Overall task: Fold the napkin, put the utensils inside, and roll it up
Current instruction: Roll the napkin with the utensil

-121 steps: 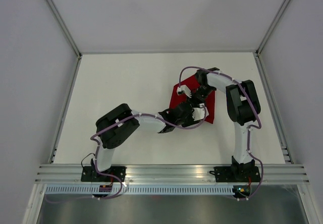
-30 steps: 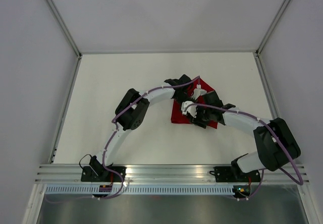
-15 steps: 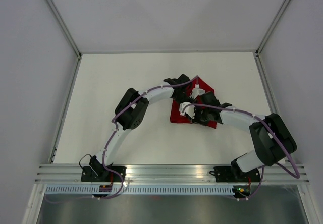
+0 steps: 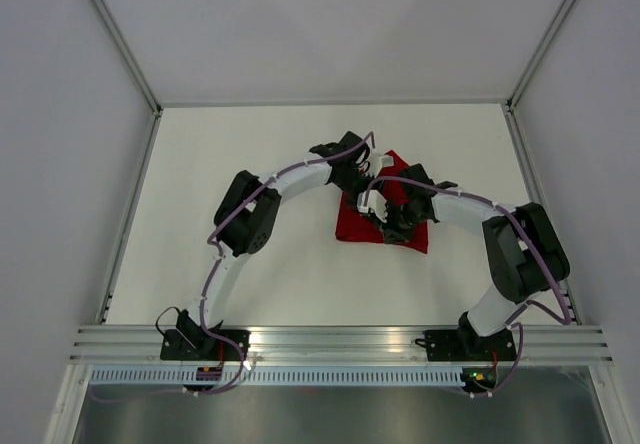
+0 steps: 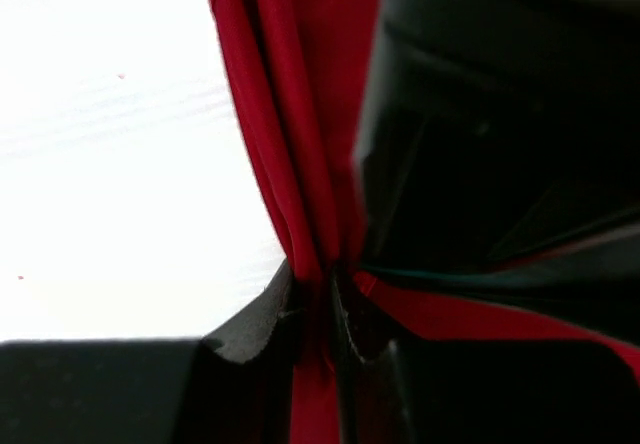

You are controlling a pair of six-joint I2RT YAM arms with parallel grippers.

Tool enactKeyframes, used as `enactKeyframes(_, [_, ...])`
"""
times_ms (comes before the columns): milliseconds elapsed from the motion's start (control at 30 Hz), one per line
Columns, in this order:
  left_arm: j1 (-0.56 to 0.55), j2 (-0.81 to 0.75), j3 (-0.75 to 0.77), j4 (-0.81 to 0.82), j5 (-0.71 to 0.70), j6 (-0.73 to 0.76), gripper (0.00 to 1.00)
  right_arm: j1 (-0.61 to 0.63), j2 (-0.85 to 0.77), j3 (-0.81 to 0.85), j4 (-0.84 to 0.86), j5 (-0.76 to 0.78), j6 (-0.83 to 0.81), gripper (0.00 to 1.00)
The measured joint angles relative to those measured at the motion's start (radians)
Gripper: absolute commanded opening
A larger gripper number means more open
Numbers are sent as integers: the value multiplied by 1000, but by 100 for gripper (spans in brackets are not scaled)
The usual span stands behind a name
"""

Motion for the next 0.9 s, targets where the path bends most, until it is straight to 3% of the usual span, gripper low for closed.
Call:
enactKeyframes(233, [36, -137, -142, 160, -156, -98, 47, -66, 119, 160, -185, -164, -113, 3])
enactKeyframes(433, [85, -367, -385, 329, -311, -179, 49, -163, 263, 305, -436, -265, -188, 4])
enactKeyframes(567, [96, -491, -470, 431, -389, -193, 49, -197, 316, 346, -536, -282, -198, 4])
enactKeyframes(733, [66, -572, -573, 529, -477, -179, 48, -198, 370, 391, -623, -284, -202, 4])
enactKeyframes(900, [-20, -672, -791, 658, -607, -92, 48, -202, 433, 445, -694, -294, -203, 4])
